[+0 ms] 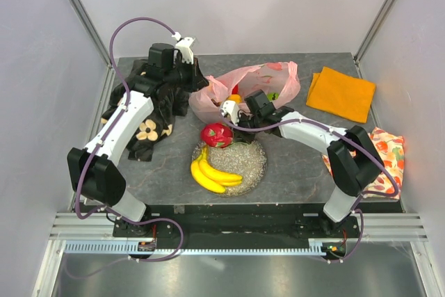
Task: Take the fake fruits out of the plastic bag
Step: Place the fake fruit on the plate.
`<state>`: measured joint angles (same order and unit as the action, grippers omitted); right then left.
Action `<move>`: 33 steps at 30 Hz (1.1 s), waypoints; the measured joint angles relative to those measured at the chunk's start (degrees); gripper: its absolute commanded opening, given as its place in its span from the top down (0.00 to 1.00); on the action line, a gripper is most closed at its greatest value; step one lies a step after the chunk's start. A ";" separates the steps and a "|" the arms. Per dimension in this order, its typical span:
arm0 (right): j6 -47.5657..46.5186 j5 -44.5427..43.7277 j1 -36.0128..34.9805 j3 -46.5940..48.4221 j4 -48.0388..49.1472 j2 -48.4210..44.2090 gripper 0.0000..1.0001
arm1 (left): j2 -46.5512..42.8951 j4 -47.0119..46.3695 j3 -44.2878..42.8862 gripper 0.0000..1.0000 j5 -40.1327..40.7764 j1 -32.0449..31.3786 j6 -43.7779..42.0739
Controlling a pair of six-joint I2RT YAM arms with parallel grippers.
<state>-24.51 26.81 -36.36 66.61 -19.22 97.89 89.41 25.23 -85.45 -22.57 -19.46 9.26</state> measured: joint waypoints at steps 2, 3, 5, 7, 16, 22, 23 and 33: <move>-0.39 0.11 -0.22 0.00 -0.11 0.72 0.89 | 0.00 -0.02 0.00 0.92 0.02 0.00 -0.22; -0.52 0.11 -0.28 0.00 -0.22 0.94 0.82 | 0.00 0.00 0.00 0.92 0.02 0.00 -0.26; -1.07 0.15 -0.33 0.00 -0.70 1.42 0.67 | 0.00 0.00 0.02 0.92 0.02 0.00 -0.33; -1.95 -0.02 -0.39 -0.07 -1.79 1.66 0.53 | 0.00 0.00 0.02 0.92 0.02 0.00 -0.35; -1.88 -2.12 -0.55 -0.15 -3.61 0.52 0.25 | 0.00 -0.02 0.02 0.92 0.00 0.00 -0.35; -2.95 -3.56 -0.13 5.33 -12.66 -4.76 0.23 | 0.00 0.00 0.02 0.92 0.00 0.00 -0.35; -3.30 -3.61 0.04 6.97 -14.58 -6.16 0.24 | 0.00 -0.02 0.02 0.92 0.00 0.00 -0.35; -0.44 -5.29 6.99 15.67 -13.44 -15.82 0.72 | 0.00 -0.09 1.46 0.98 -0.09 0.00 -0.26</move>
<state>-24.95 21.52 -29.36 82.28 -32.67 82.06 89.41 25.15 -83.99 -22.65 -19.46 8.99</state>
